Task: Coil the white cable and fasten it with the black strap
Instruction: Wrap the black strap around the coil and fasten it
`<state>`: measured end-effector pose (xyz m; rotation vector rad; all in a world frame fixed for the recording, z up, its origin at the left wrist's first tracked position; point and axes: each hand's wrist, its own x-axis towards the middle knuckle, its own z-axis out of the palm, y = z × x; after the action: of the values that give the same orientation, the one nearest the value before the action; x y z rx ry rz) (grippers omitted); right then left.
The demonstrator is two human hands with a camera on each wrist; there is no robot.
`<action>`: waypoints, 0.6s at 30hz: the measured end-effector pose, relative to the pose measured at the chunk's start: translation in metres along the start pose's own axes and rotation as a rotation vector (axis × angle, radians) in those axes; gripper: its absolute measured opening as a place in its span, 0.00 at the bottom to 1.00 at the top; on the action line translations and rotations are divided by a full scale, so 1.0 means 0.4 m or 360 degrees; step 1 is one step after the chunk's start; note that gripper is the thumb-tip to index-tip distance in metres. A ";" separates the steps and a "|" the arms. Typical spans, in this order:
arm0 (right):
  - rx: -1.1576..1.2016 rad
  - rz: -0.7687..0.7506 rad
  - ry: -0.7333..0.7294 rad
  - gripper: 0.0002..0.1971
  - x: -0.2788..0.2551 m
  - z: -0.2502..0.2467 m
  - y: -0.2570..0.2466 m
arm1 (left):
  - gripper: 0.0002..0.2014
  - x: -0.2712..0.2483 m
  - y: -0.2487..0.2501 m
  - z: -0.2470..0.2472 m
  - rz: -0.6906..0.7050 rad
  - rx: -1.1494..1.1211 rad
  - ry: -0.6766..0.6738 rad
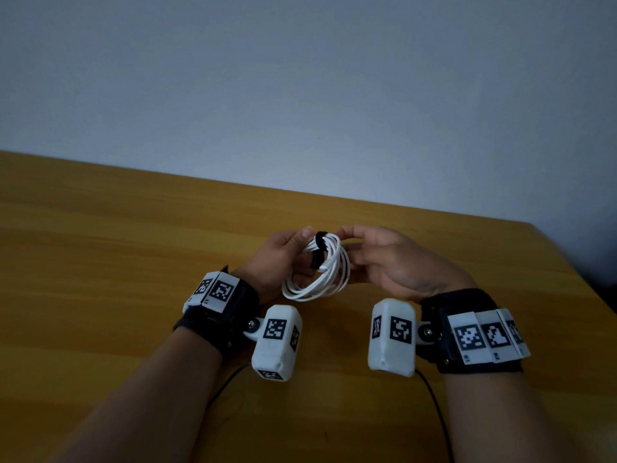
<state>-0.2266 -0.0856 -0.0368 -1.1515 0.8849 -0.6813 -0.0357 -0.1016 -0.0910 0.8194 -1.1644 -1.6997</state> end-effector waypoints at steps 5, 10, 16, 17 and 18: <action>0.0094 -0.0032 -0.0121 0.19 -0.002 -0.012 0.004 | 0.32 -0.008 0.008 0.002 -0.0002 -0.0038 0.0025; 0.0037 -0.0075 -0.0121 0.16 -0.006 -0.009 0.001 | 0.48 -0.006 0.003 -0.004 0.0033 -0.0035 -0.0030; 0.0028 -0.0065 -0.0153 0.16 -0.018 -0.003 -0.005 | 0.26 0.004 -0.009 -0.015 0.0059 -0.0004 -0.0038; 0.0020 -0.0076 -0.0160 0.15 -0.019 -0.001 -0.005 | 0.23 0.005 -0.010 -0.016 0.0062 -0.0015 -0.0035; 0.0002 -0.0089 -0.0156 0.14 -0.020 0.002 -0.005 | 0.21 0.007 -0.012 -0.018 0.0055 -0.0019 -0.0034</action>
<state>-0.2298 -0.0792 -0.0329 -1.2018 0.7720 -0.6652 -0.0319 -0.1060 -0.0980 0.7712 -1.1752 -1.6890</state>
